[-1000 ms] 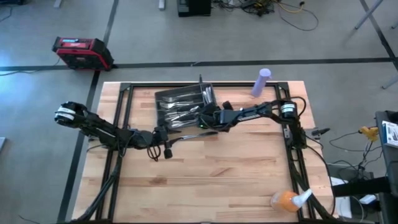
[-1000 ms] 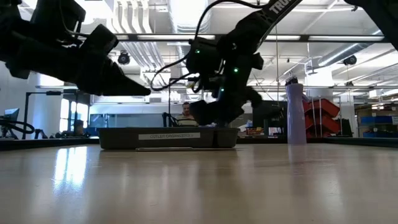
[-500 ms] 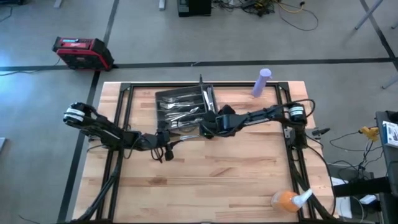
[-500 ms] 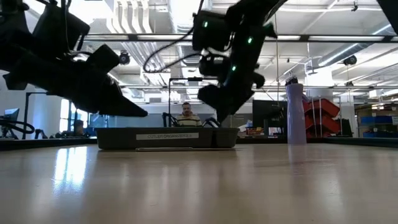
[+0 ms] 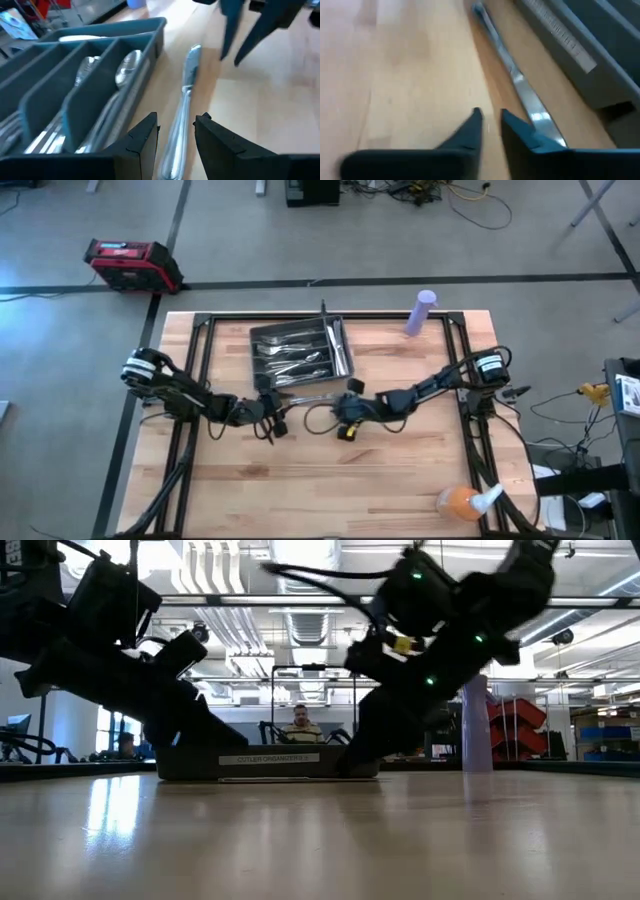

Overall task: Sort silverware
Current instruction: Put the knife into the right compartment of the silverware tray

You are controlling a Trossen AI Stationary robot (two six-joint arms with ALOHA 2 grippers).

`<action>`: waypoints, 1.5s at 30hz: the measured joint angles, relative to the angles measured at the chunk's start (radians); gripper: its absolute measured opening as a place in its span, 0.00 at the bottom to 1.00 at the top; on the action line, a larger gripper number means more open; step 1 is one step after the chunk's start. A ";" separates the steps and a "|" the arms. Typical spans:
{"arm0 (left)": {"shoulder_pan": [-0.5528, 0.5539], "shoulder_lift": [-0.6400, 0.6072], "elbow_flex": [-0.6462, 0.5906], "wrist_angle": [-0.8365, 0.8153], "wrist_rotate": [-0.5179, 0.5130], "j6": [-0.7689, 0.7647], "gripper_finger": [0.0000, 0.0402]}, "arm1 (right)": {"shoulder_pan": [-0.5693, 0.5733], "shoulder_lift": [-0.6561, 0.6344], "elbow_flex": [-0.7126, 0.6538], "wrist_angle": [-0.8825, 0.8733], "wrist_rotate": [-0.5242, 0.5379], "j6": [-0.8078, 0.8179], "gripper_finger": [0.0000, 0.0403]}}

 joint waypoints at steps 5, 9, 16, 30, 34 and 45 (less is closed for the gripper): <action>0.060 -0.090 -0.015 -0.127 0.071 -0.012 0.29 | -0.017 0.029 -0.105 0.207 0.059 0.041 0.03; 0.096 -0.113 -0.012 -0.270 0.128 -0.056 0.29 | -0.038 0.042 -0.179 0.373 0.089 0.048 0.01; 0.062 -0.164 -0.001 -0.298 0.232 -0.079 0.29 | -0.046 0.086 -0.270 0.627 0.129 0.043 0.00; 0.038 -0.273 0.044 -0.639 0.233 -0.144 0.29 | -0.061 0.164 -0.245 0.606 0.194 0.091 0.00; 0.040 -0.217 0.046 -0.615 0.200 -0.126 0.29 | -0.048 0.180 -0.249 0.575 0.190 0.102 0.00; 0.063 0.030 0.063 -0.305 0.147 -0.006 0.29 | -0.039 0.169 -0.272 0.562 0.162 0.088 0.00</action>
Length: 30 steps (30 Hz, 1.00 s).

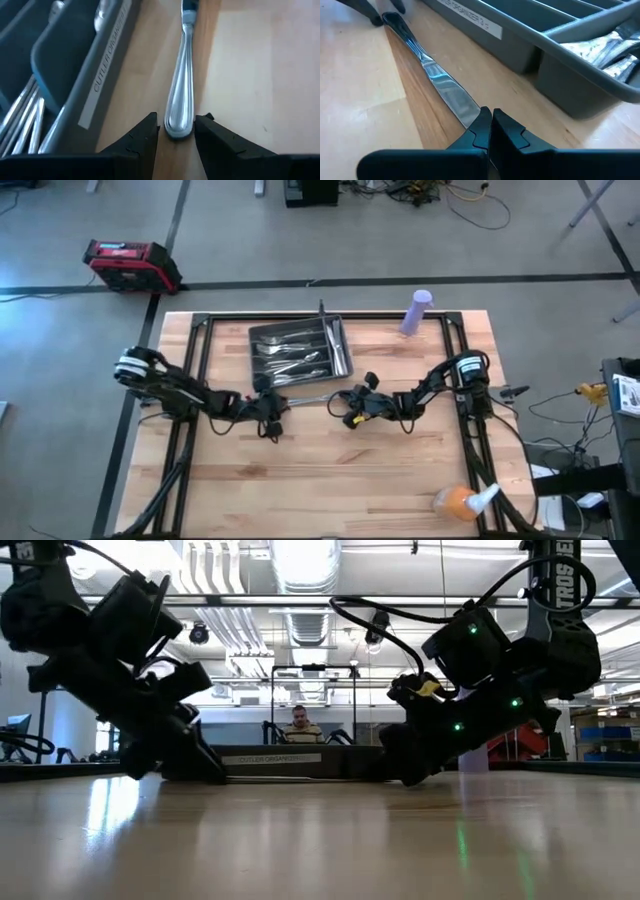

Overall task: Sort silverware
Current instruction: Put the knife into the right compartment of the silverware tray

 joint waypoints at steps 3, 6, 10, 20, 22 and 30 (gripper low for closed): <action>0.000 0.072 0.001 0.108 -0.026 0.011 0.29 | 0.000 -0.008 -0.006 -0.006 -0.008 -0.003 0.00; 0.000 0.138 0.013 0.163 -0.030 0.010 0.29 | 0.003 -0.016 -0.016 0.001 -0.007 -0.002 0.00; -0.007 0.168 0.018 0.181 -0.033 0.001 0.29 | 0.008 -0.022 -0.026 0.000 -0.013 0.000 0.00; -0.023 0.006 0.017 0.023 0.045 -0.036 0.29 | 0.011 -0.038 -0.044 0.000 -0.027 0.002 0.00; -0.027 -0.056 0.011 -0.024 0.077 -0.048 0.29 | 0.013 -0.039 -0.045 -0.007 -0.031 -0.004 0.00; -0.048 -0.242 0.013 -0.267 0.100 -0.143 0.29 | 0.018 -0.048 -0.052 -0.001 -0.119 -0.015 0.00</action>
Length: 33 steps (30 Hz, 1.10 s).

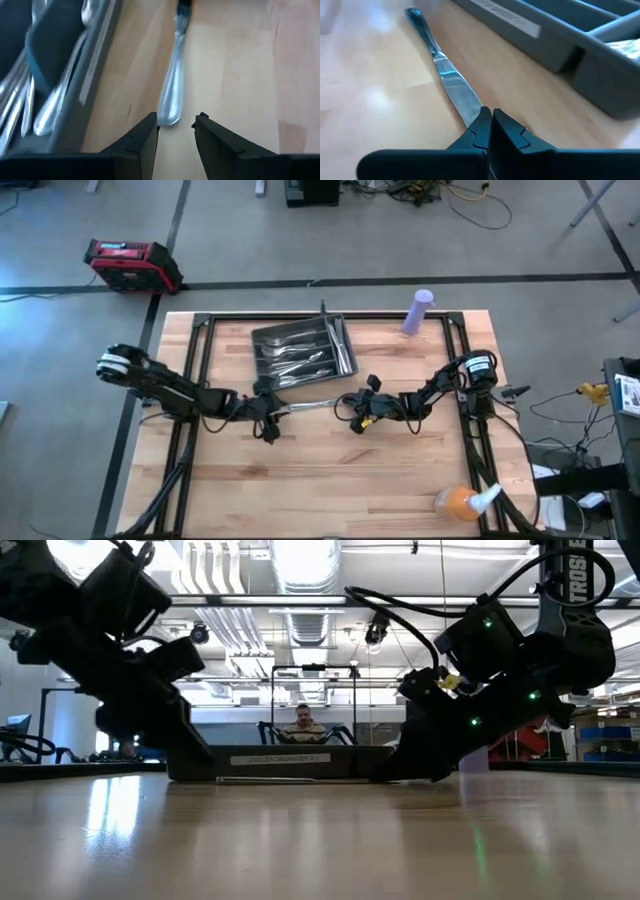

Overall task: Sort silverware
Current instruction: Put the knife into the right compartment of the silverware tray

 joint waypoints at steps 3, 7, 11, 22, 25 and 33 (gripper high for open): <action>-0.038 -0.031 -0.003 -0.040 0.001 -0.053 0.29 | 0.004 -0.002 -0.004 0.001 -0.052 -0.020 0.00; -0.115 -0.016 -0.003 -0.032 -0.009 -0.100 0.29 | 0.015 -0.009 -0.012 0.005 -0.121 -0.104 0.00; -0.181 0.042 0.002 0.044 -0.041 -0.161 0.29 | 0.018 -0.012 -0.015 0.004 -0.133 -0.124 0.00; -0.234 0.313 0.004 0.348 -0.258 -0.150 0.29 | 0.018 -0.011 -0.025 0.014 -0.151 -0.131 0.00; -0.232 0.389 0.004 0.466 -0.267 -0.133 0.29 | 0.018 -0.011 -0.026 0.016 -0.153 -0.130 0.00; -0.232 0.542 0.009 0.629 -0.291 -0.170 0.29 | 0.020 -0.012 -0.028 0.018 -0.153 -0.123 0.00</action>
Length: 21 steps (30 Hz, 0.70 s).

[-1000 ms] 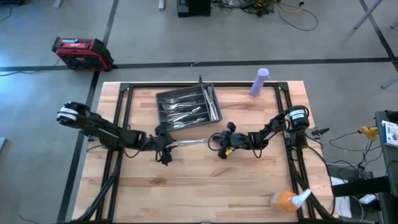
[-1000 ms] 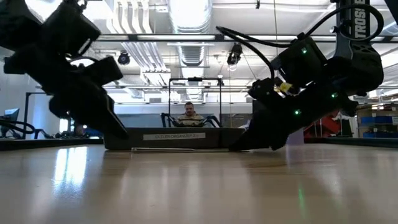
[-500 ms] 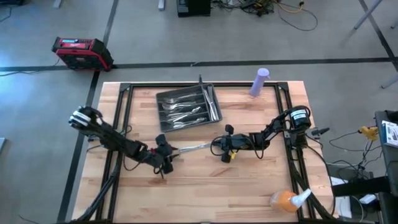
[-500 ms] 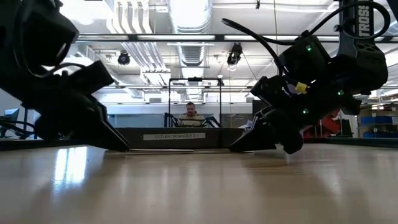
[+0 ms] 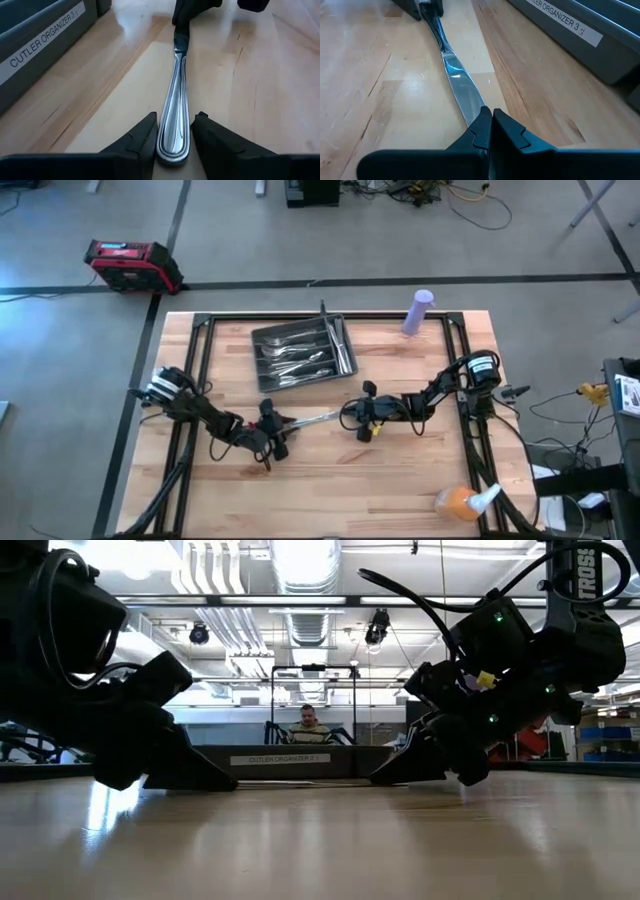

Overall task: Sort silverware
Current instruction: Put the knife into the right compartment of the silverware tray

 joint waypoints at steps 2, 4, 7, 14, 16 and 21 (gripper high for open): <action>0.000 0.012 0.001 0.011 -0.002 -0.001 0.29 | 0.000 0.000 0.000 0.000 0.000 0.000 0.00; 0.000 0.017 0.000 0.018 -0.002 0.001 0.27 | 0.000 0.000 0.000 0.000 0.000 0.000 0.00; 0.000 0.015 -0.001 0.018 0.008 0.015 0.17 | 0.000 0.000 0.000 0.000 0.004 -0.001 0.00; 0.001 0.006 0.000 0.032 0.018 0.063 0.17 | 0.005 -0.015 0.001 0.006 0.040 -0.015 0.00; 0.002 -0.016 0.004 0.032 0.028 0.090 0.17 | 0.013 -0.046 0.000 -0.011 0.068 -0.016 0.00; 0.002 -0.113 0.011 -0.020 0.009 0.179 0.17 | 0.029 -0.224 -0.005 -0.174 0.114 -0.013 0.00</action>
